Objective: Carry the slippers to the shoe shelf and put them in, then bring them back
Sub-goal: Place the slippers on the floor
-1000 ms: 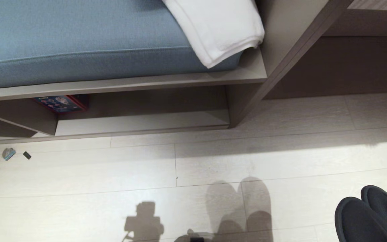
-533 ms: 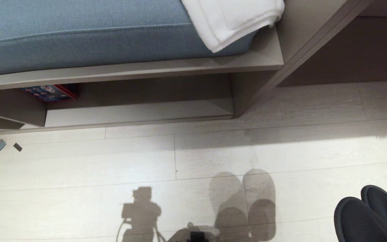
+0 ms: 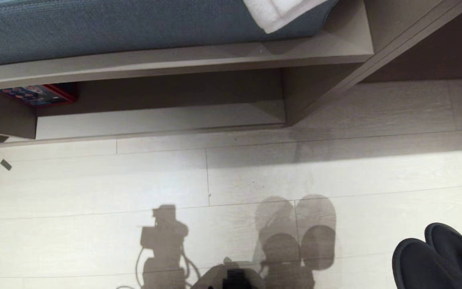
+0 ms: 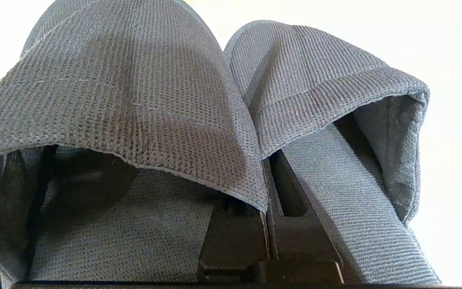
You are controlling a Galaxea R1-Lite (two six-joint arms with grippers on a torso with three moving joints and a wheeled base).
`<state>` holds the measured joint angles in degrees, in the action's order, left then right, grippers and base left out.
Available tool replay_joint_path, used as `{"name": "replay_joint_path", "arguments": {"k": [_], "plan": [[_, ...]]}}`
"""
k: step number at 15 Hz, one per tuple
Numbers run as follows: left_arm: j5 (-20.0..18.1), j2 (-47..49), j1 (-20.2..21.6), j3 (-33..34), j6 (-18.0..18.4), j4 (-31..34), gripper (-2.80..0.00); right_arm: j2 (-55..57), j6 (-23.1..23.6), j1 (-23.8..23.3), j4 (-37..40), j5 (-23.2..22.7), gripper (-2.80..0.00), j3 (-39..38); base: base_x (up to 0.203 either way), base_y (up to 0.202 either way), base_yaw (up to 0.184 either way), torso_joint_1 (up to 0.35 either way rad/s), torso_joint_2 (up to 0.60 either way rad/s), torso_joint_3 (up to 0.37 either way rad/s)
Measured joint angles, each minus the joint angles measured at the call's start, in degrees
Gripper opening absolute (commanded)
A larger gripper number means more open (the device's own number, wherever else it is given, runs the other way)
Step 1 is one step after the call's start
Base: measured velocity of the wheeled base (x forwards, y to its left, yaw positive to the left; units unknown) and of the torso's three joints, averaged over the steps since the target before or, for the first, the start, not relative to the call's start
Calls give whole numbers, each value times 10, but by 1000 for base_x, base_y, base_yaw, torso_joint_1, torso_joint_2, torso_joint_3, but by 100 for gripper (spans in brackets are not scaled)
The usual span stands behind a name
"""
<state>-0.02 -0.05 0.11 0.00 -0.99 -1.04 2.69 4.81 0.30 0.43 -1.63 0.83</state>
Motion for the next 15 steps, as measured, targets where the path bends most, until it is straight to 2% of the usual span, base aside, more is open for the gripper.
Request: {"name": "replay_joint_path", "arguments": {"k": [3, 5, 8, 11, 13, 15], "plan": [[0, 0, 0, 0, 0, 0, -280, 103, -21, 1, -37, -34, -280, 69, 0, 0, 0, 3, 5, -196], [0, 0, 0, 0, 0, 0, -280, 213, -19, 2, -96, -61, -280, 118, 0, 0, 0, 9, 5, -196], [0, 0, 0, 0, 0, -1, -280, 400, 0, 4, -210, -102, -280, 186, 0, 0, 0, 5, 4, -199], [0, 0, 0, 0, 1, 0, -280, 576, 37, 13, -308, -123, -280, 269, 0, 0, 0, -1, 2, -196], [0, 0, 0, 0, 1, 0, -280, 655, 61, 33, -358, -94, -280, 309, 0, 0, 0, 4, 3, -196], [0, 0, 0, 0, 1, 0, -280, 702, 67, 60, -418, -24, -280, 309, 0, 0, 0, 2, 3, -84]]}}
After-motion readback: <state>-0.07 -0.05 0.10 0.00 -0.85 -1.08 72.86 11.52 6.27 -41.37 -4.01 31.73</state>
